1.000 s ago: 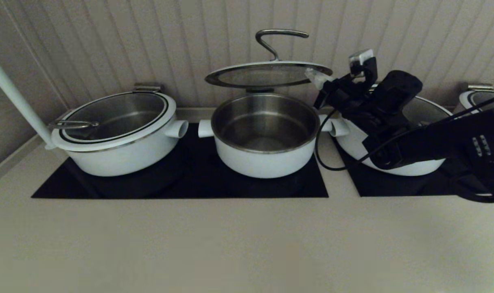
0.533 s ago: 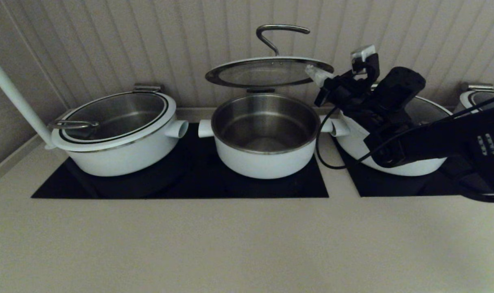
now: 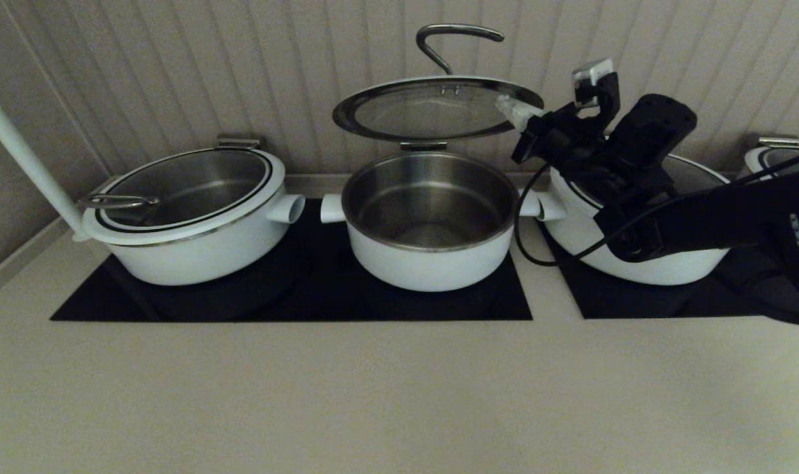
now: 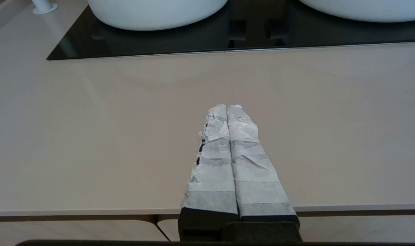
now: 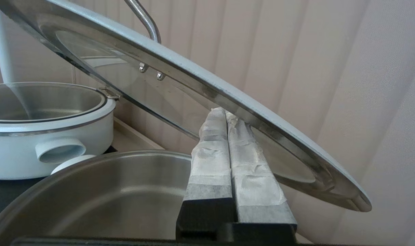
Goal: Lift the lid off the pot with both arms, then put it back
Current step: Open the pot lid completely
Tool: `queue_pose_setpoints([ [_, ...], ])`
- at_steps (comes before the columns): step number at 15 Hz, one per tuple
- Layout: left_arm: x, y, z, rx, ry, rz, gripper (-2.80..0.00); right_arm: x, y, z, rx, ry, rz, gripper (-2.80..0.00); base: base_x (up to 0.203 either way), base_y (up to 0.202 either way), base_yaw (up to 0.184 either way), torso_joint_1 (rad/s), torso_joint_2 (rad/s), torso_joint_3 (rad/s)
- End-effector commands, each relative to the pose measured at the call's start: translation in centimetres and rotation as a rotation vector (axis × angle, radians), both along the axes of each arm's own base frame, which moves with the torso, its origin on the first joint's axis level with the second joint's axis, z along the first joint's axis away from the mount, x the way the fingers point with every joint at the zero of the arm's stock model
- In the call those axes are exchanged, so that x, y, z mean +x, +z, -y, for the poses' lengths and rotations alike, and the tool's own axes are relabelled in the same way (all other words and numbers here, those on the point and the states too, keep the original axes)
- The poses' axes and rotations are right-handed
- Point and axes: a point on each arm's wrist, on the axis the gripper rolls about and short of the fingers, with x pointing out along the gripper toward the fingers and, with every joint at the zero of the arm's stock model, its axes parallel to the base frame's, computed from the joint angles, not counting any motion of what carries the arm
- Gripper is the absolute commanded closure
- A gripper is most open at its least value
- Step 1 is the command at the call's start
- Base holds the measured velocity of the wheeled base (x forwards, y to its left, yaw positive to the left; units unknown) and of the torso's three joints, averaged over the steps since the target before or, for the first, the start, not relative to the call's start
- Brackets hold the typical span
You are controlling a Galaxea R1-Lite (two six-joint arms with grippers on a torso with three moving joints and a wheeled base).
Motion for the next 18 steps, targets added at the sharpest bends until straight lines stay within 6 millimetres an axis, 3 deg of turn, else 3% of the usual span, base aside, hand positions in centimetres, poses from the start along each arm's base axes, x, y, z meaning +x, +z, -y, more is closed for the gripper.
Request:
queue_pose_setpoints([
  [1, 0.0, 0.0, 0.0, 0.0, 0.0, 0.002, 0.0, -0.4, 0.7, 0.2, 0.005, -0.002, 0.024, 0.0, 0.0, 0.0, 0.0, 0.0, 0.0, 0.0],
  [18, 0.0, 0.0, 0.0, 0.0, 0.0, 0.002, 0.0, -0.5, 1.6, 2.0, 0.003, -0.044, 0.04, 0.0, 0.0, 0.0, 0.0, 0.0, 0.0, 0.0],
])
